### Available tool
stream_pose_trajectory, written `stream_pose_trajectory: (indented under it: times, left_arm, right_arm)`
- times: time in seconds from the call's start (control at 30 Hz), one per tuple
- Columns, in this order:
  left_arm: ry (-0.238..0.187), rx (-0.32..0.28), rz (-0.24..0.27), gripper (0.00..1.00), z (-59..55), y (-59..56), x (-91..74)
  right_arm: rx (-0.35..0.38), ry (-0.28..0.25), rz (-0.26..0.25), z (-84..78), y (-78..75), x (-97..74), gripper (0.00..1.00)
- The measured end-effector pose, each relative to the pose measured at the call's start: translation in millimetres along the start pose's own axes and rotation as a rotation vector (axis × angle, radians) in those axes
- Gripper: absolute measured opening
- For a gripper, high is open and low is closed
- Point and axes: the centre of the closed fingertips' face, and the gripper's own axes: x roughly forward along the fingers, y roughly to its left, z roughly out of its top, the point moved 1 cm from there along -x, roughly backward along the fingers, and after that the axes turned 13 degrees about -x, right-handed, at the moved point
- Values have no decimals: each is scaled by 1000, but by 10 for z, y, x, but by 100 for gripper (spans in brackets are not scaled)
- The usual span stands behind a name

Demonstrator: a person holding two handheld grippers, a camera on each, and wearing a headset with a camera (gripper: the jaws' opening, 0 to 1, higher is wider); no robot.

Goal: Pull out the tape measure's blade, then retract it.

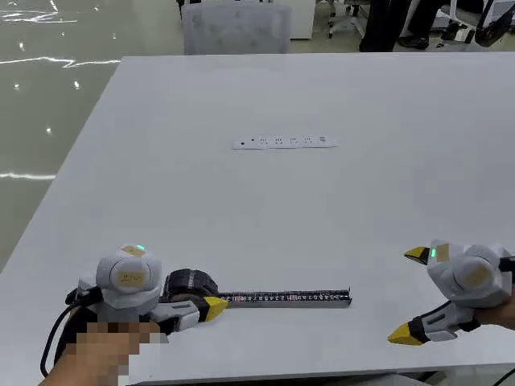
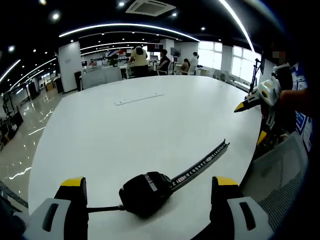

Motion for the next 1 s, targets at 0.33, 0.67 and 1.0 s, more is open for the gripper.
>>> stream_pose_trajectory:
  times: [0.33, 0.67, 1.0]
  left_arm:
    - [0, -98, 42, 100, -146, 79, 185]
    - [-77, -170, 64, 100, -145, 227, 195]
    - [-72, -118, 39, 100, -155, 137, 235]
  right_arm:
    - [-107, -10, 131, 196, 23, 212, 88]
    - [-182, 33, 239, 219, 66, 465, 77]
    - [-209, 72, 316, 212, 92, 755, 56]
